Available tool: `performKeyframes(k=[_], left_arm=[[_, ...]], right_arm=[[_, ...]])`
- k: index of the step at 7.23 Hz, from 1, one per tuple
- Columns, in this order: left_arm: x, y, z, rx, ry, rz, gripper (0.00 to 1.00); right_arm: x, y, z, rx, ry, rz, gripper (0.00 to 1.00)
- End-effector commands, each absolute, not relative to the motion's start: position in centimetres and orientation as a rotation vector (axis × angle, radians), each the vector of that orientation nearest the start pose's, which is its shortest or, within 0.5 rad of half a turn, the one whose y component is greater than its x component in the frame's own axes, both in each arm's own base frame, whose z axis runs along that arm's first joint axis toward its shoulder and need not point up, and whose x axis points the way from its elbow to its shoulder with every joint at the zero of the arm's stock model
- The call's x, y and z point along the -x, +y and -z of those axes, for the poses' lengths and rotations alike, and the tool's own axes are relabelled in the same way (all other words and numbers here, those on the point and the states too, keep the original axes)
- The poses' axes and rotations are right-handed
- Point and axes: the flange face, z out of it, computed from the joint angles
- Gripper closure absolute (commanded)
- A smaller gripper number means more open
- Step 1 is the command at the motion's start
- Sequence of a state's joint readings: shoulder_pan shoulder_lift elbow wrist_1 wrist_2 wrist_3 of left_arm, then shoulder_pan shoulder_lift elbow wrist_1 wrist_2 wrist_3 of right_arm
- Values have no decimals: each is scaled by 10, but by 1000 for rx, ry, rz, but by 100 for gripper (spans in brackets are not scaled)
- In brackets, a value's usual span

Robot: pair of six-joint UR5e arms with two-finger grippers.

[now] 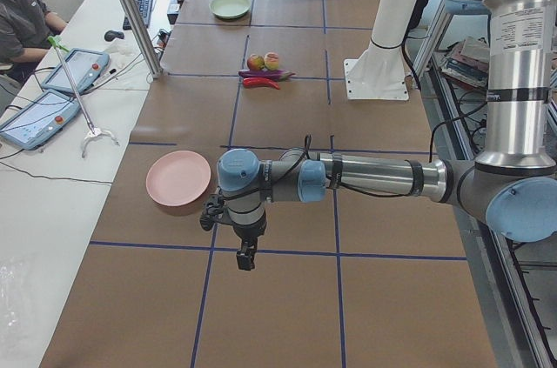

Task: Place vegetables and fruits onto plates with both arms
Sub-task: 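Move the right gripper toward the peach and pomegranate in the middle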

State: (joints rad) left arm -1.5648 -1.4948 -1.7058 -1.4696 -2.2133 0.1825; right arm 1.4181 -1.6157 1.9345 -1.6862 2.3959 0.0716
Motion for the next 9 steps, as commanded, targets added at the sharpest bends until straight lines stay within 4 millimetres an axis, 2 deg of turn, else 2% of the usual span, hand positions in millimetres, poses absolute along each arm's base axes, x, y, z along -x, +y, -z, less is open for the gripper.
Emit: performKeyframes(k=[1, 2, 3, 4, 6, 7, 8, 9], left_arm=[[69, -456, -647, -14, 645, -171, 0], [68, -456, -647, -13, 645, -174, 0], [67, -456, -647, -13, 645, -176, 0], [66, -456, -647, -12, 645, -179, 0], [66, -456, -647, -13, 646, -179, 0], [66, -456, -647, -12, 646, -179, 0], [66, -456, -647, -12, 646, -179, 0], [66, -457, -646, -15, 646, -180, 0]], right_arm=[[110, -511, -411, -94, -880, 136, 0], [149, -521, -367, -103, -891, 123, 0], [193, -522, -335, -100, -867, 70, 0], [249, -513, -303, -95, -852, 36, 0], [347, -480, -250, -87, -852, -1, 0], [382, -465, -229, -92, -851, -33, 0], [418, -452, -216, -108, -831, -68, 0], [454, -449, -206, -131, -804, -76, 0]])
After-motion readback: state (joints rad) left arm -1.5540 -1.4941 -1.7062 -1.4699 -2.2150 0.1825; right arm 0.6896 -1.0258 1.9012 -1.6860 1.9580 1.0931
